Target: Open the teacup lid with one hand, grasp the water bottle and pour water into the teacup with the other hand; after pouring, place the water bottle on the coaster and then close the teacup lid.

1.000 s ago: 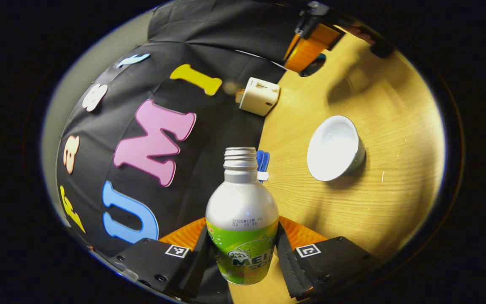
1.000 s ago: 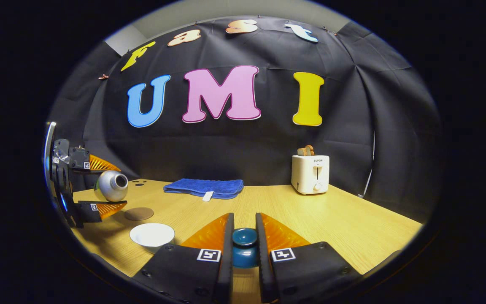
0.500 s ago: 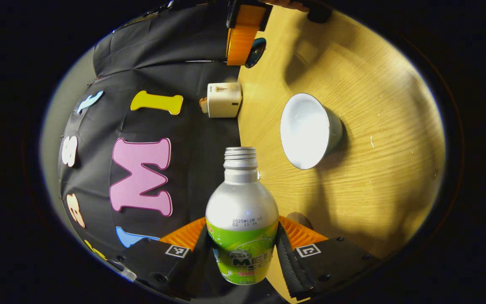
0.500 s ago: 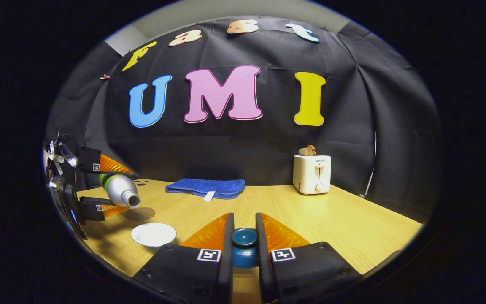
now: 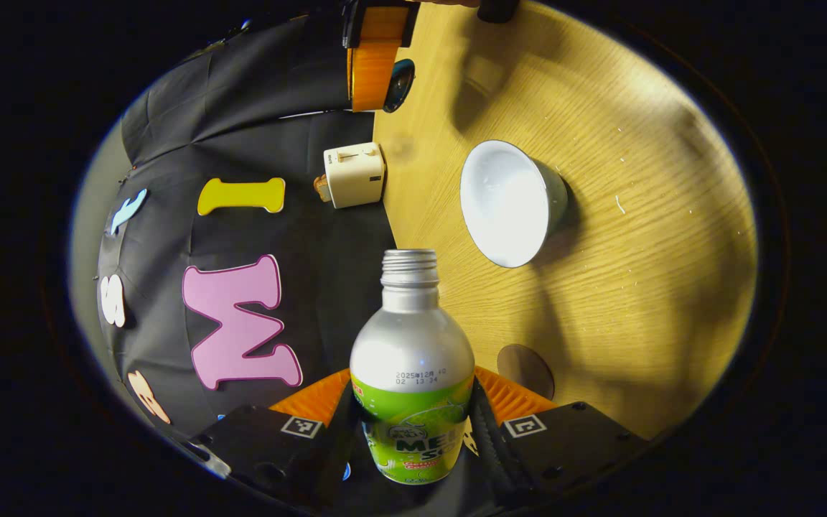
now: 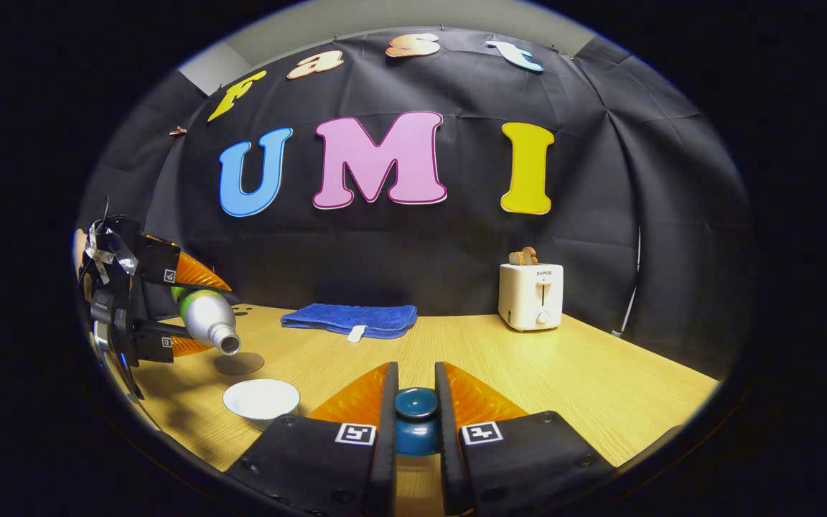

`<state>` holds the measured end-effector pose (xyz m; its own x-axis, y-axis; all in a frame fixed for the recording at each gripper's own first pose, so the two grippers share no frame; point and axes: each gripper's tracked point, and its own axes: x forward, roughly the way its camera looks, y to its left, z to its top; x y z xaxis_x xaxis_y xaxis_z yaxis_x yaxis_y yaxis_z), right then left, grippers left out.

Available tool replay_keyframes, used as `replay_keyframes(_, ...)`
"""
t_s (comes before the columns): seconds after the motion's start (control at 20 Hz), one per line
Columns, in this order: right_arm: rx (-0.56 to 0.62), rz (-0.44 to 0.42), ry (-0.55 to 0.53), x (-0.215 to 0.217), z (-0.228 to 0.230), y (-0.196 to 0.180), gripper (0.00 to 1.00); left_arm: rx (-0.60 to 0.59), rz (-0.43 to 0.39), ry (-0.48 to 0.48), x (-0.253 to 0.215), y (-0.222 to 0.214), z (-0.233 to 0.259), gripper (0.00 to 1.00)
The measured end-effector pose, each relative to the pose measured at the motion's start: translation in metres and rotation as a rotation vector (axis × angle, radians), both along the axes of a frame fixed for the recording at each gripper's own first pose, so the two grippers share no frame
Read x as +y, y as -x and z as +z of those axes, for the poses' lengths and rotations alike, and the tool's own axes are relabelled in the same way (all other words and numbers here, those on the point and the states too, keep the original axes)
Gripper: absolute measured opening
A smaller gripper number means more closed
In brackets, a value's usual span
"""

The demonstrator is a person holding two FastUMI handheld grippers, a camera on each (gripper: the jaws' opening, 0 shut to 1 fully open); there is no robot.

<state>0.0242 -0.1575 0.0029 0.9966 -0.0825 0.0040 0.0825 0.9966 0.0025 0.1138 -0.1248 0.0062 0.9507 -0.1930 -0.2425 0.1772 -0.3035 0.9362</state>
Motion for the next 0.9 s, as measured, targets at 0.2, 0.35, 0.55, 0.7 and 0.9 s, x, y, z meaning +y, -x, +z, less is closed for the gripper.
replay_keyframes(0.2, 0.000, 0.000, 0.000, -0.0004, 0.0000, -0.0005, 0.28, -0.003, -0.005, -0.064, -0.0008, -0.0052, 0.0036, 0.77)
replay_keyframes(0.35, 0.000, 0.000, 0.000, -0.0005, 0.0004, -0.0004, 0.28, -0.004, -0.013, -0.111, 0.0003, -0.0045, 0.0075, 0.77)
replay_keyframes(0.55, 0.000, 0.000, 0.000, -0.0005, 0.0000, -0.0008, 0.28, -0.006, -0.032, -0.156, -0.0059, -0.0049, 0.0061, 0.77)
replay_keyframes(0.7, 0.000, 0.000, 0.000, -0.0006, 0.0002, -0.0004, 0.29, -0.006, -0.036, -0.184, -0.0065, -0.0058, 0.0049, 0.77)
replay_keyframes(0.9, 0.000, 0.000, 0.000, -0.0006, 0.0001, -0.0006, 0.28, -0.003, -0.039, -0.212, -0.0061, -0.0049, 0.0041, 0.77)
